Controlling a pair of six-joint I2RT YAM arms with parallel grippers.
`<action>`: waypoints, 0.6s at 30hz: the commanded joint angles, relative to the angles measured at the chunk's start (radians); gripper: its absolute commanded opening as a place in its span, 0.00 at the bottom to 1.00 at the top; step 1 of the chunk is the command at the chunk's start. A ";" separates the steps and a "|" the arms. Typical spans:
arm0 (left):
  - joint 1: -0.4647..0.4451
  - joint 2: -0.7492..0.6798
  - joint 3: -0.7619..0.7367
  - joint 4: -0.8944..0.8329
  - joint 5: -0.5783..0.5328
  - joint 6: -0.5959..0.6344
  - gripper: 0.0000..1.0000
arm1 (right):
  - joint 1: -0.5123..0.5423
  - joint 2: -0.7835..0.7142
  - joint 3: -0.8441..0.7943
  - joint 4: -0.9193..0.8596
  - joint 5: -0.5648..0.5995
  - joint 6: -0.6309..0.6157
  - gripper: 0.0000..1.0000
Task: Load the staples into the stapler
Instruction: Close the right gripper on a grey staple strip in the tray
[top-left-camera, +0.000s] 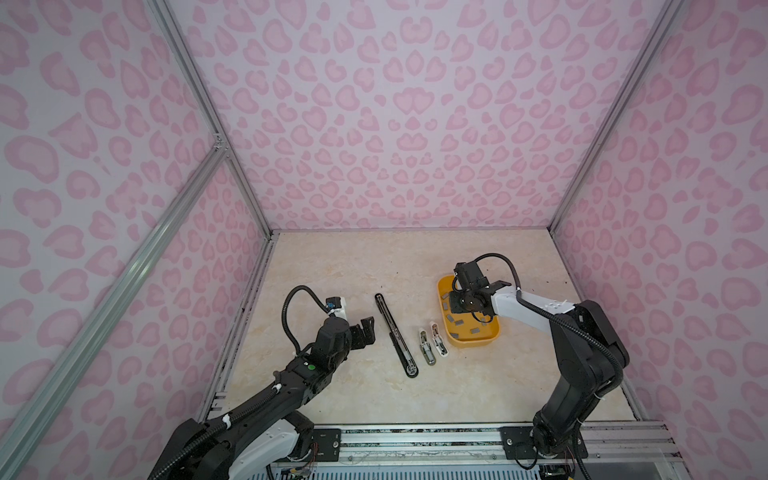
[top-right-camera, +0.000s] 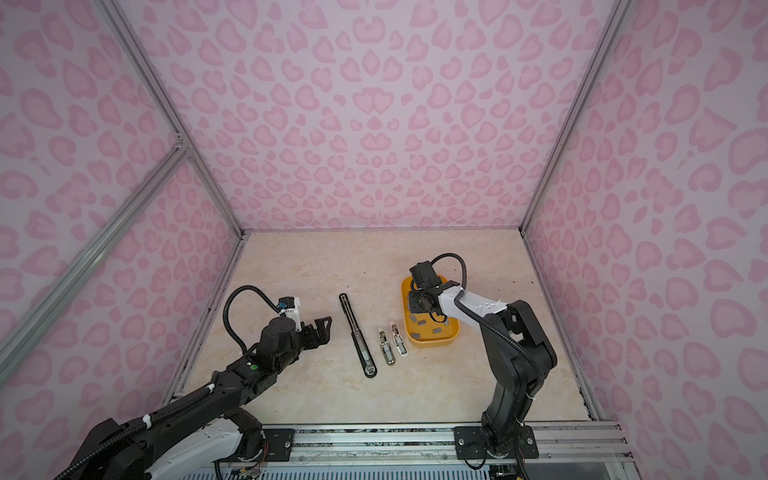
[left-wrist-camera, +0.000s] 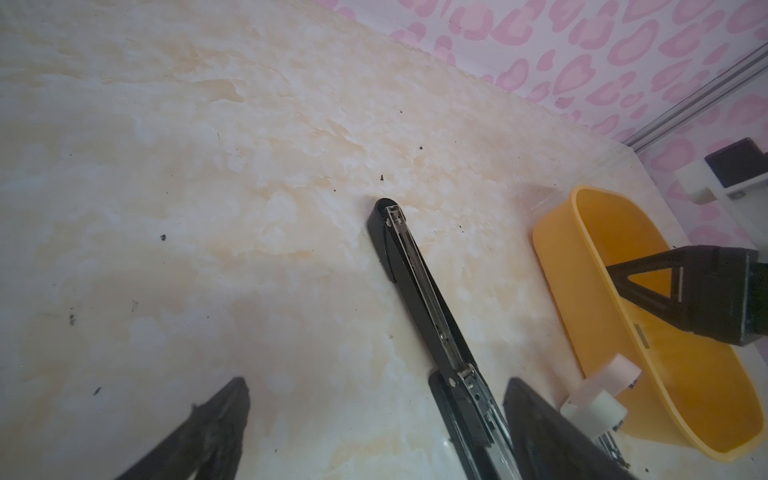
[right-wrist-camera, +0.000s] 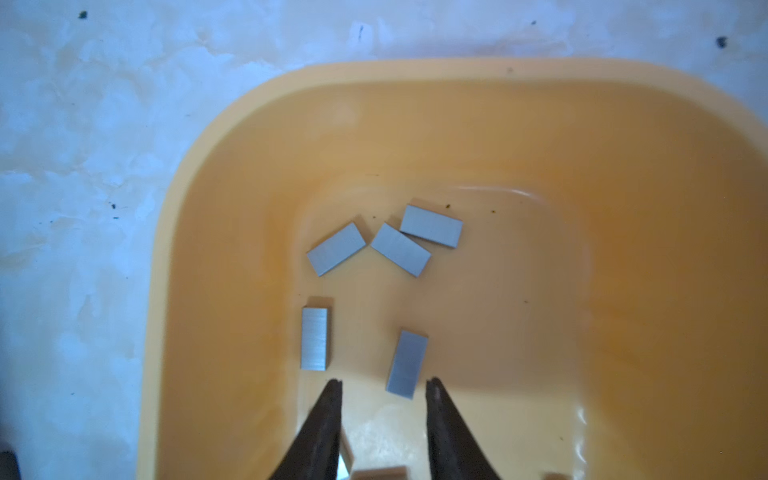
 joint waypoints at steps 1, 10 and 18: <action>0.001 -0.004 0.001 0.015 -0.003 0.002 0.97 | 0.003 0.037 0.023 -0.025 0.020 -0.003 0.39; 0.000 0.003 0.001 0.019 -0.001 0.000 0.97 | 0.003 0.074 0.038 -0.052 0.073 0.016 0.43; 0.000 0.007 -0.001 0.021 0.000 -0.003 0.97 | 0.002 0.117 0.057 -0.066 0.082 0.021 0.31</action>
